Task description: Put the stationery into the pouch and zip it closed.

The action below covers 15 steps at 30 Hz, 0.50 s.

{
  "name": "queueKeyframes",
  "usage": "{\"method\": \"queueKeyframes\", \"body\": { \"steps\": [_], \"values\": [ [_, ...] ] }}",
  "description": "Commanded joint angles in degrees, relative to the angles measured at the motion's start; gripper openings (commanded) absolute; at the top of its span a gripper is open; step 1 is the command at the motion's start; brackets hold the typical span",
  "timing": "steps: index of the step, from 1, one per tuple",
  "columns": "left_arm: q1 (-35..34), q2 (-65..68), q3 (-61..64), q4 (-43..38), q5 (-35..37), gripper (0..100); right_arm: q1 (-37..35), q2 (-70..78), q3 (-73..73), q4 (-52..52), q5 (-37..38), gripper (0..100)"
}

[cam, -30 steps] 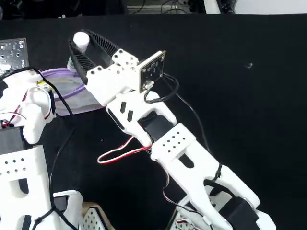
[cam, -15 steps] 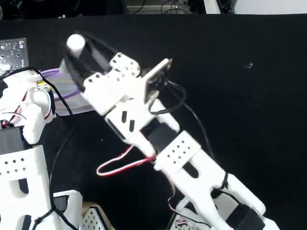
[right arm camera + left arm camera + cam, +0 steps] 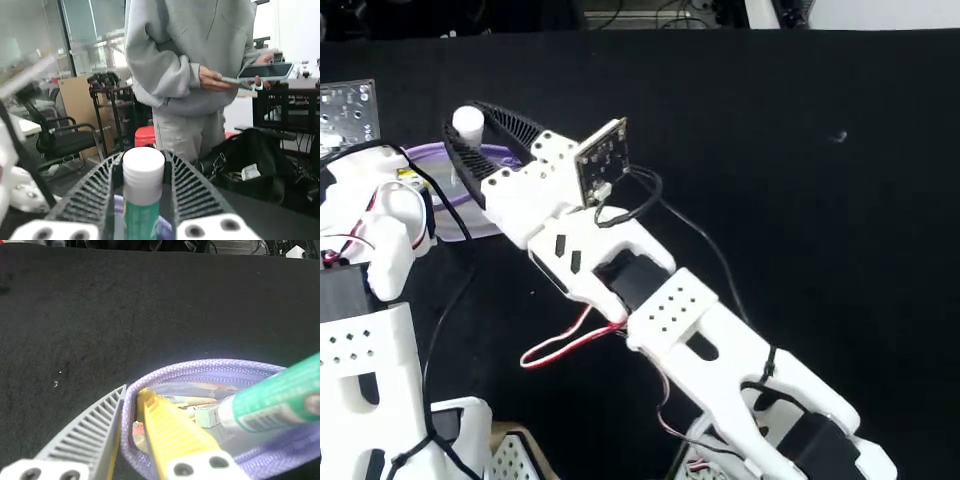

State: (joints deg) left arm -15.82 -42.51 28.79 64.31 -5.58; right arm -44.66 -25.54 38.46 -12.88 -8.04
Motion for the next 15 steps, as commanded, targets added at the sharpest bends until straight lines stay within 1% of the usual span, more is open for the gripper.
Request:
{"method": "queueKeyframes", "body": {
  "steps": [1, 4, 6, 10, 15],
  "values": [
    [1.6, 1.7, 4.4, -0.3, 0.4, 3, 0.4, 0.0, -0.4, 0.0, 0.7, 8.2],
    [1.6, 1.7, 4.4, -0.3, 0.4, 3, 0.4, -0.4, 0.2, 0.2, 0.6, 22.6],
    [1.6, 1.7, 4.4, -0.3, 0.4, 3, 0.4, -0.4, 0.7, 0.1, 0.6, 27.8],
    [1.6, 1.7, 4.4, -0.3, 0.4, 3, 0.4, -1.0, 0.7, -0.2, 0.6, 27.2],
    [1.6, 1.7, 4.2, -0.3, 0.4, 3, 1.6, -6.5, 1.3, 0.2, 0.3, 26.9]
  ]
}}
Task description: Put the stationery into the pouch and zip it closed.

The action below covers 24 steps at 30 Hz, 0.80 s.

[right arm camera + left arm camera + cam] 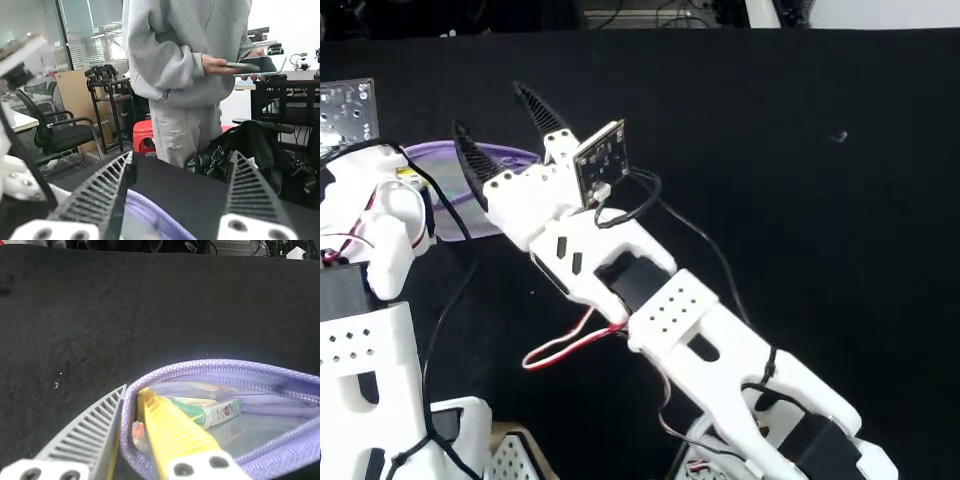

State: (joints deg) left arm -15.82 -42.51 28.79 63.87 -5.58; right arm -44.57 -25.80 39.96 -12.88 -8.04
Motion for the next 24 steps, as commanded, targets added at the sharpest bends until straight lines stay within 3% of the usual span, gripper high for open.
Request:
{"method": "queueKeyframes", "body": {
  "steps": [1, 5, 13, 19, 24],
  "values": [
    [1.6, 1.7, 4.2, 0.2, 0.4, 3, 2.3, -7.8, 0.2, 0.2, 0.3, 26.9],
    [1.6, 1.7, 4.2, 0.2, 0.4, 3, 6.5, -15.7, 1.1, 3.0, 0.4, 26.9],
    [1.6, 1.7, 4.3, 0.3, 0.4, 3, 17.3, -35.0, 0.5, 25.1, 0.9, 26.8],
    [1.6, 1.7, 4.2, 0.3, 0.4, 3, 14.2, -36.2, 2.6, 38.2, 11.3, 26.8],
    [1.9, 1.7, 4.3, 0.3, 0.4, 3, 10.6, -33.5, 11.4, 38.6, 17.4, 26.8]
  ]
}}
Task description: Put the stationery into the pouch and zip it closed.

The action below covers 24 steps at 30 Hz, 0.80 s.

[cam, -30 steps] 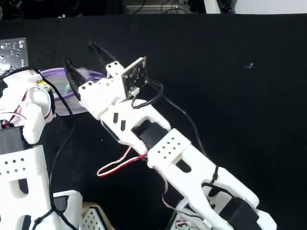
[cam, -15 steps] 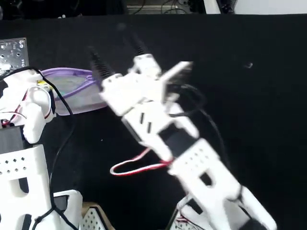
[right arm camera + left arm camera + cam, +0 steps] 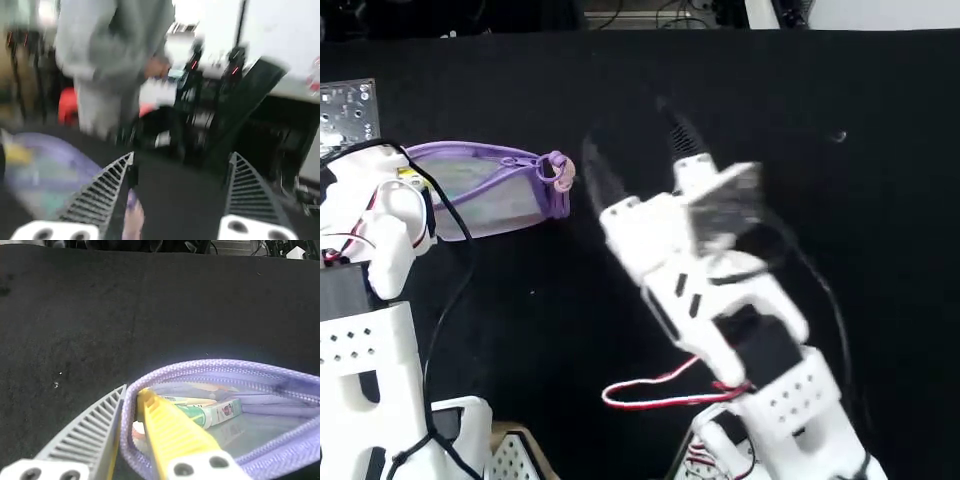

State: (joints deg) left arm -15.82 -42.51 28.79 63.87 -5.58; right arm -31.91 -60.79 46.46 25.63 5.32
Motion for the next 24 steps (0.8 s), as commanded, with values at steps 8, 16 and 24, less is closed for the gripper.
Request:
{"method": "queueKeyframes", "body": {
  "steps": [8, 16, 24],
  "values": [
    [1.7, 1.7, 4.3, 0.3, 0.4, 3, -2.1, 2.2, 17.2, -12.0, 4.7, 26.8],
    [1.9, 1.7, 4.3, 0.4, 0.4, 3, -4.8, 9.6, 16.3, -19.3, 4.7, 26.8],
    [1.7, 1.7, 4.1, 0.6, 0.4, 3, -6.2, 18.0, 10.2, -20.3, 4.7, 26.8]
  ]
}}
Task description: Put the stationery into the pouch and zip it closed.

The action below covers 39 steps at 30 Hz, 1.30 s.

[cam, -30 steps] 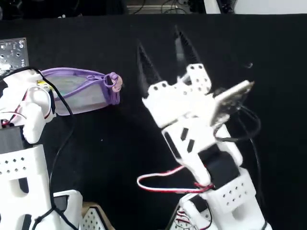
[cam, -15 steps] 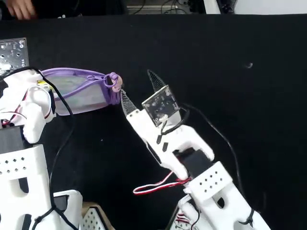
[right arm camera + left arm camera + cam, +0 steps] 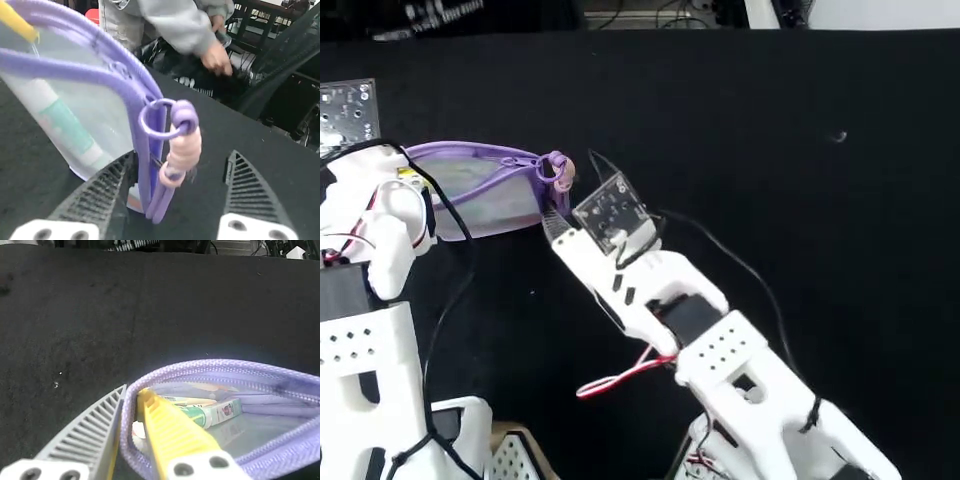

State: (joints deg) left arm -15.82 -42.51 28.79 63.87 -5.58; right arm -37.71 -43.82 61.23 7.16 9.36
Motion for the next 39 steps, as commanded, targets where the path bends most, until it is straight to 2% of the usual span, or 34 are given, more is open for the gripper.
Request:
{"method": "queueKeyframes", "body": {
  "steps": [1, 9, 16, 20, 29, 39],
  "values": [
    [1.7, 1.7, 4.2, 0.6, 0.4, 3, -0.4, 1.1, -4.8, -2.2, 0.6, 26.8],
    [1.9, 1.7, 4.3, 0.4, 0.4, 3, 1.0, 1.2, -4.1, -5.3, 0.7, 26.5],
    [1.8, 1.5, 4.2, 0.6, 0.4, 3, 2.1, 6.6, -7.2, -5.1, 0.7, 18.4],
    [1.7, 1.3, 4.3, 0.6, 0.4, 3, 3.2, 7.7, -7.6, -5.1, 0.2, 18.3],
    [1.9, 1.3, 4.2, 0.6, 0.4, 3, 3.2, -1.0, -2.5, -5.3, 0.5, 18.3],
    [2.0, 1.2, 4.3, 0.6, 0.4, 3, 3.2, 2.2, -4.4, -5.1, 0.2, 18.3]
  ]
}}
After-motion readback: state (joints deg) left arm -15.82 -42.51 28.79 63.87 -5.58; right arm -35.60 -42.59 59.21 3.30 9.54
